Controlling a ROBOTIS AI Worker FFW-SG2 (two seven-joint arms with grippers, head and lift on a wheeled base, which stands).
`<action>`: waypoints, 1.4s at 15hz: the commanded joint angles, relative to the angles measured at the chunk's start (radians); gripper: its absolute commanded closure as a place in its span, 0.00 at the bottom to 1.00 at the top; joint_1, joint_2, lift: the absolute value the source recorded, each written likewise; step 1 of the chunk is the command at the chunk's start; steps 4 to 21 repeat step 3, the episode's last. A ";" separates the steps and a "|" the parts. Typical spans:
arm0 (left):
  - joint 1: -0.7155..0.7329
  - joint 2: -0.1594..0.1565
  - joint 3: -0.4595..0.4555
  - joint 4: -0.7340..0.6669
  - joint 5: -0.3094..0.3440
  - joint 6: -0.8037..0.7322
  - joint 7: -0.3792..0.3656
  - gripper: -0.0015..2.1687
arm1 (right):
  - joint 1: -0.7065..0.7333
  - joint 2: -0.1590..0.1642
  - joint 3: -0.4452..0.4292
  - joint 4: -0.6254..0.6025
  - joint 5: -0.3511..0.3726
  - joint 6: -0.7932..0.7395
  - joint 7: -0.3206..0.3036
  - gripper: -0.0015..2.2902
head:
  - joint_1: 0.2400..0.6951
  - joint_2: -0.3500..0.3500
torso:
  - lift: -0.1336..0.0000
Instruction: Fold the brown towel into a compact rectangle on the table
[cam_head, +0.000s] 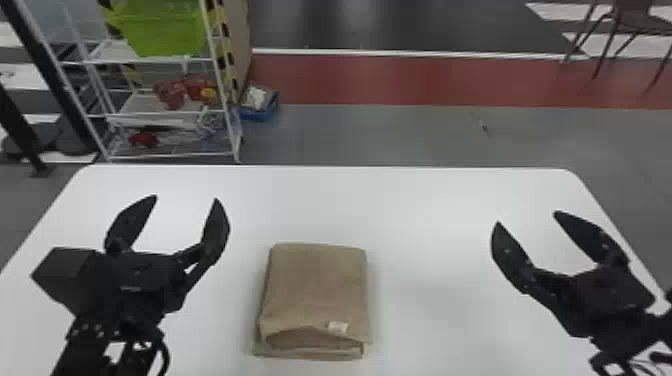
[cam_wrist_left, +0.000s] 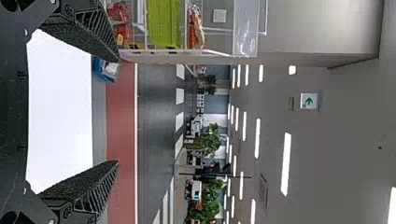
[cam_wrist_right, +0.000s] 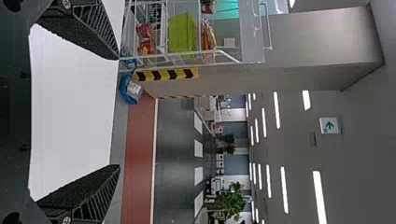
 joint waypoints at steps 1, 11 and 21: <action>0.003 0.002 0.001 -0.002 0.002 0.000 0.000 0.06 | 0.005 0.001 -0.002 -0.006 0.002 -0.006 0.000 0.02 | 1.00 0.45 | 0.09; 0.008 0.002 0.002 -0.008 0.005 0.000 -0.003 0.06 | 0.011 0.001 -0.002 -0.012 0.002 -0.012 0.000 0.02 | 1.00 0.45 | 0.09; 0.008 0.002 0.002 -0.008 0.005 0.000 -0.003 0.06 | 0.011 0.001 -0.002 -0.012 0.002 -0.012 0.000 0.02 | 1.00 0.45 | 0.09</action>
